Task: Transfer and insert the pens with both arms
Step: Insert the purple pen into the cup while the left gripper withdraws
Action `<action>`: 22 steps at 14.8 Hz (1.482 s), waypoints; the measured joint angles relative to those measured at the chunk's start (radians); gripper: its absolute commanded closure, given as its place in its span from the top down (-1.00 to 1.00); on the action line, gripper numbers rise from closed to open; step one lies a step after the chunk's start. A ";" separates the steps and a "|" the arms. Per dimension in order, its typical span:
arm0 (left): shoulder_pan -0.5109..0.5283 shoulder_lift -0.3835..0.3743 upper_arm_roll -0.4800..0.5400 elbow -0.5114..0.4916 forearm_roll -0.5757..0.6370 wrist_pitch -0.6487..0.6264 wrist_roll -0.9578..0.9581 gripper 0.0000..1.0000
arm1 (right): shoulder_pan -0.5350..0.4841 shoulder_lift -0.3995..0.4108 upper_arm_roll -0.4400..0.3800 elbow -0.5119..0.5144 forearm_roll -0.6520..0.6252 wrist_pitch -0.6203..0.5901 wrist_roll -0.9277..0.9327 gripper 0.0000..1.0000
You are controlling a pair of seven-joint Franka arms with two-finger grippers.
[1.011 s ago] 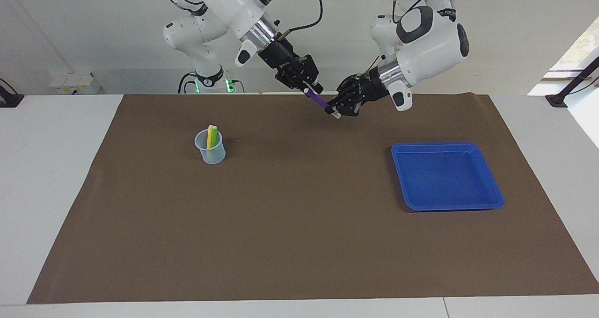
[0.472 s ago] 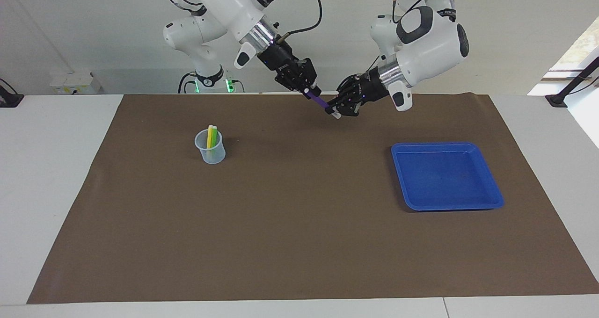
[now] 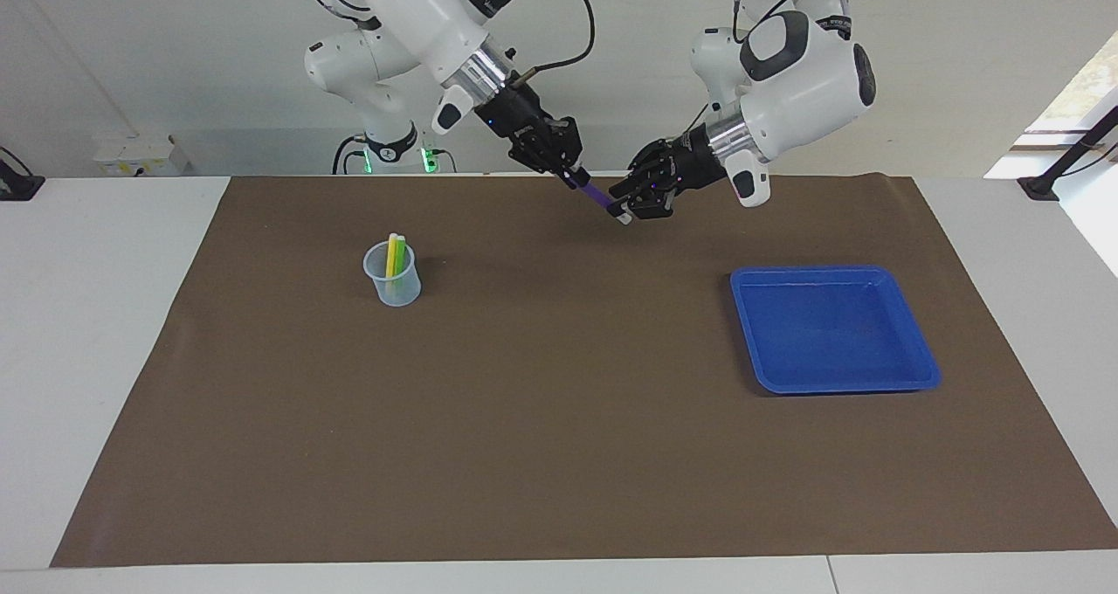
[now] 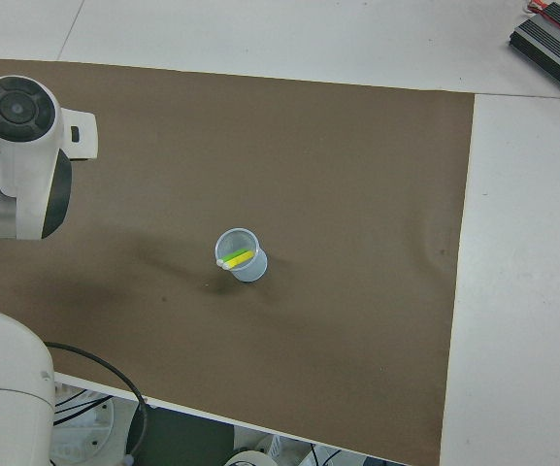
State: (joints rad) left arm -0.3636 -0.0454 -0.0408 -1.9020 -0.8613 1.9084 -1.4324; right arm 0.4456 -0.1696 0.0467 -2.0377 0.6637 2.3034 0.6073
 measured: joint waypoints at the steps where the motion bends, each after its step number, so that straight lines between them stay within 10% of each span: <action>1: 0.001 -0.002 0.001 0.000 0.000 0.000 0.001 1.00 | -0.035 0.000 -0.001 0.011 -0.025 -0.061 -0.049 -1.00; 10: 0.094 -0.005 0.015 -0.003 0.111 -0.025 0.272 1.00 | -0.358 -0.003 -0.015 0.118 -0.437 -0.551 -0.637 -1.00; 21: 0.231 -0.006 0.024 0.033 0.558 -0.172 0.728 1.00 | -0.413 -0.011 -0.014 -0.071 -0.544 -0.435 -0.791 -1.00; 22: 0.233 -0.004 0.024 0.050 0.590 -0.190 0.752 1.00 | -0.413 -0.011 -0.014 -0.092 -0.544 -0.412 -0.791 -0.64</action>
State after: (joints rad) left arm -0.1310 -0.0492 -0.0168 -1.8520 -0.2713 1.7186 -0.6803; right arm 0.0324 -0.1807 0.0331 -2.1300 0.1197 1.8919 -0.1840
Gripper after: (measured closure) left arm 0.000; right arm 0.824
